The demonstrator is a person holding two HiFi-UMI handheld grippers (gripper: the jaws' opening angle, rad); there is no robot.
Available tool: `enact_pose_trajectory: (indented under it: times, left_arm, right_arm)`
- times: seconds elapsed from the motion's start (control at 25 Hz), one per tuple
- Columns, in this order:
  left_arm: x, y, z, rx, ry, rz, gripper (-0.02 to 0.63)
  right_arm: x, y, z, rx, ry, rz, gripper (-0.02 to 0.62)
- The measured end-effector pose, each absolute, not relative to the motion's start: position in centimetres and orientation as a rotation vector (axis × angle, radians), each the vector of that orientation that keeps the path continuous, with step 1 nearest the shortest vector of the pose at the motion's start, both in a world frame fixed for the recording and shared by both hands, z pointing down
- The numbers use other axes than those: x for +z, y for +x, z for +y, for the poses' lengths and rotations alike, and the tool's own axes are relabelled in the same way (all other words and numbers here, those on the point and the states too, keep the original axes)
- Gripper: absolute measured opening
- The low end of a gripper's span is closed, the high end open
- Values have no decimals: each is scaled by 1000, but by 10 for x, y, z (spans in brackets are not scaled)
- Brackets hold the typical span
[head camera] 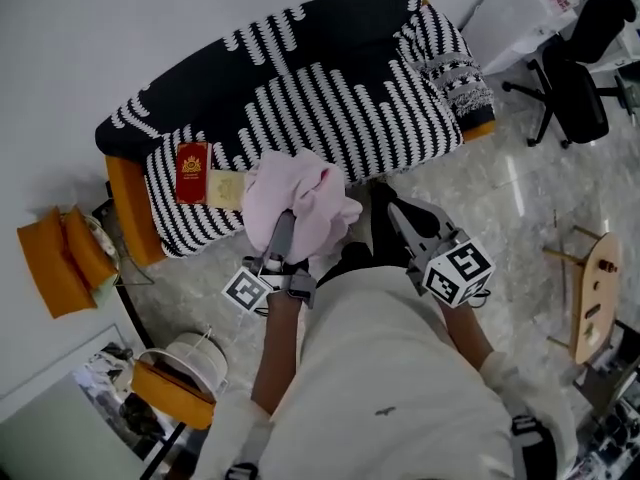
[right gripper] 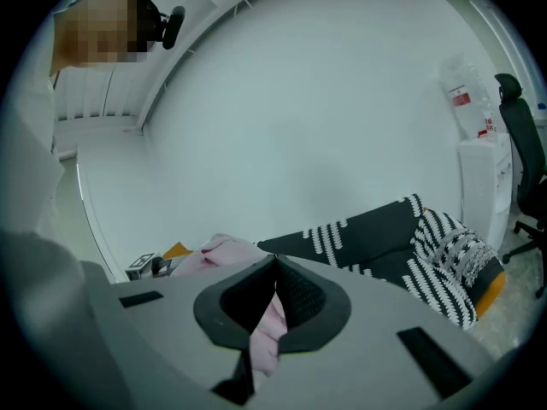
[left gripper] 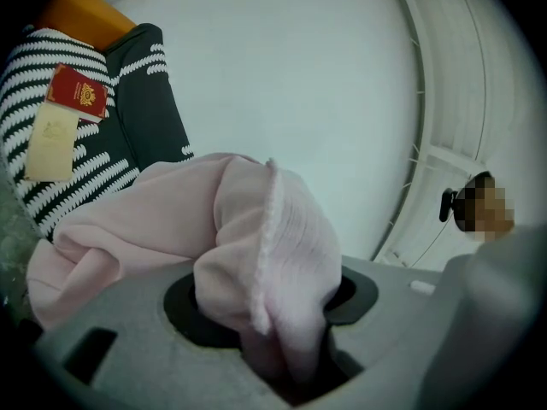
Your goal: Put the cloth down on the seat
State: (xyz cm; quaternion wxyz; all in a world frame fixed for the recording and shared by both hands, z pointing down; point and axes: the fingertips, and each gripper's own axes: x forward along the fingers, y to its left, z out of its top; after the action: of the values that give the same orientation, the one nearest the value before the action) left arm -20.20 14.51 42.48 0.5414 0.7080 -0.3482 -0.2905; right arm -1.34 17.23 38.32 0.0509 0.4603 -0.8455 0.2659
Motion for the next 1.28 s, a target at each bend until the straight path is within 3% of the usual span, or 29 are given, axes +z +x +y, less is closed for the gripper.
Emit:
enact_pose_trajectory:
  times: [1.28]
  left_arm:
    - [479, -96, -17, -671, 1445, -1036, 229]
  right_arm:
    - [397, 82, -40, 898, 1024, -2683, 9]
